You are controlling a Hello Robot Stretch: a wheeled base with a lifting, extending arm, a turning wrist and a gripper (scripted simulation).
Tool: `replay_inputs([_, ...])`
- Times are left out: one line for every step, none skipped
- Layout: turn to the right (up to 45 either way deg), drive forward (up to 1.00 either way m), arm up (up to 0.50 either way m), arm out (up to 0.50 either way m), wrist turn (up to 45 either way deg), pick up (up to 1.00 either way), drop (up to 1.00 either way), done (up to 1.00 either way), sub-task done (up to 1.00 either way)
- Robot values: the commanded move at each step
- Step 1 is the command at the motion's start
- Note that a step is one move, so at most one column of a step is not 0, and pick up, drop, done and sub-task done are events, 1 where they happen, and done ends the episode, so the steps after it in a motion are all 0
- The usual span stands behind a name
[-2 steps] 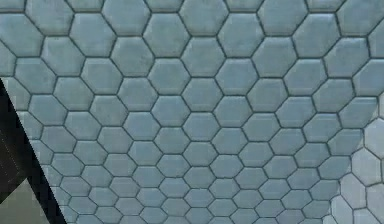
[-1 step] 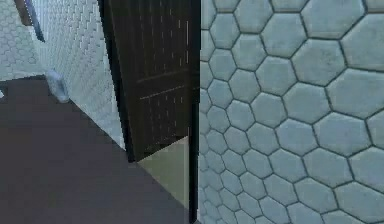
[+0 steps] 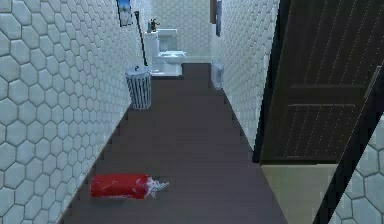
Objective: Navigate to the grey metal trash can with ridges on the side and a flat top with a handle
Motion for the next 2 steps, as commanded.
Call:
replay_inputs([0.0,1.00,0.00,0.00,0.0,0.00,0.00,0.00,0.00])
replay_inputs([0.0,1.00,0.00,0.00,0.0,0.00,0.00,0.00,0.00])
